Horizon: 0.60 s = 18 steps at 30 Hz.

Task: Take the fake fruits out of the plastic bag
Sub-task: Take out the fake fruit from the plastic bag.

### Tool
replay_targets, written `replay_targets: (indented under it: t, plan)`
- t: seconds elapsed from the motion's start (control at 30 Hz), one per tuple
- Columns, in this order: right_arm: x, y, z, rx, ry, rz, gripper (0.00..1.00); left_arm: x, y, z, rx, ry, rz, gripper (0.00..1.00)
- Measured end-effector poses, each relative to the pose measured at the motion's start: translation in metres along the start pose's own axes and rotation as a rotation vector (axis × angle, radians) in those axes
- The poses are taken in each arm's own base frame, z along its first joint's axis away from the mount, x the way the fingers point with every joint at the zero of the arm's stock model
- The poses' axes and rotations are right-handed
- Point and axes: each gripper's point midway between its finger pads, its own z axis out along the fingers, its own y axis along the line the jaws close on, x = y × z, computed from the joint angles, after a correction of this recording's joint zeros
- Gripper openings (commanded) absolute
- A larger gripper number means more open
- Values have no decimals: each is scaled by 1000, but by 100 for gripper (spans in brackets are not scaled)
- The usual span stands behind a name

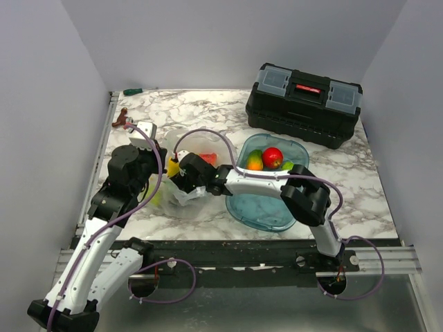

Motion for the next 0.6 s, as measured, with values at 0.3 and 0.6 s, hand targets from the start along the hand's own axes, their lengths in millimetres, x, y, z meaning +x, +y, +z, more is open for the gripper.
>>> replay_targets:
  t: [0.3, 0.6]
  plan:
    - [16, 7, 20, 1, 38, -24, 84, 2, 0, 2, 2, 7, 0, 0]
    - [19, 1, 28, 39, 46, -27, 56, 4, -1, 4, 4, 20, 1, 0]
